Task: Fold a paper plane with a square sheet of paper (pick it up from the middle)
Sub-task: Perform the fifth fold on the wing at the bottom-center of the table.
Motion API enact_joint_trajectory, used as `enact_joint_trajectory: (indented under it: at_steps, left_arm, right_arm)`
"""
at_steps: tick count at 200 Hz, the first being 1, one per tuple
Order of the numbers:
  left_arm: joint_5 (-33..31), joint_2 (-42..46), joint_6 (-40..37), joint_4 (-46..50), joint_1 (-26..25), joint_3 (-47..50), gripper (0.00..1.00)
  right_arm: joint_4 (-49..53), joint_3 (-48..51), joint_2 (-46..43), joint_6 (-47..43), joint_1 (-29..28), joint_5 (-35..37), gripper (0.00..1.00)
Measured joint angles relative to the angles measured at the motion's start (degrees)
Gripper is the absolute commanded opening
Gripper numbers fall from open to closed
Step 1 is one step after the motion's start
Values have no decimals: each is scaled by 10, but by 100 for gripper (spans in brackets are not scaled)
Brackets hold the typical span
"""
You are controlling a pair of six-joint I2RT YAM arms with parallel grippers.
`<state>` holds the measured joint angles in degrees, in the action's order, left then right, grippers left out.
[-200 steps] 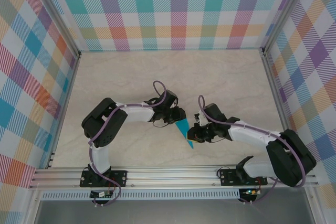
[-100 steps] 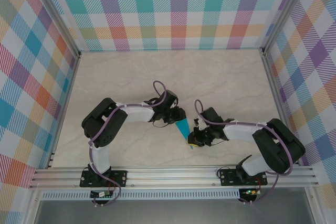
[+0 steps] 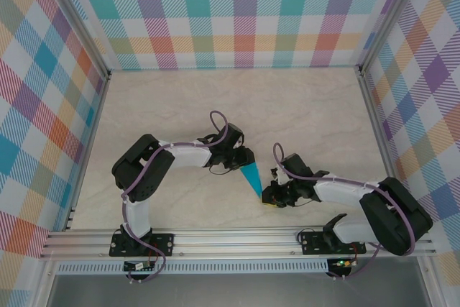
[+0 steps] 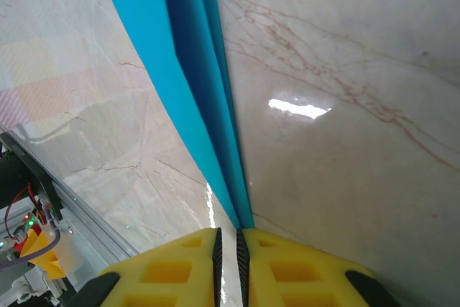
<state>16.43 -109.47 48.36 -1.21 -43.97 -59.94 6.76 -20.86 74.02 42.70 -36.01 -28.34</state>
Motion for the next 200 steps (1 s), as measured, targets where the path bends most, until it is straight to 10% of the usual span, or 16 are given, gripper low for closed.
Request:
enact_joint_trajectory:
  at_steps: [79,200]
  left_arm:
    - [0,0,0,0,0,0,34]
    - [-18,-2,-11,39,-13,-28,43]
  right_arm:
    - [89,-52,-50,0,0,31,13]
    - [-75,-71,97,87,0,53,0]
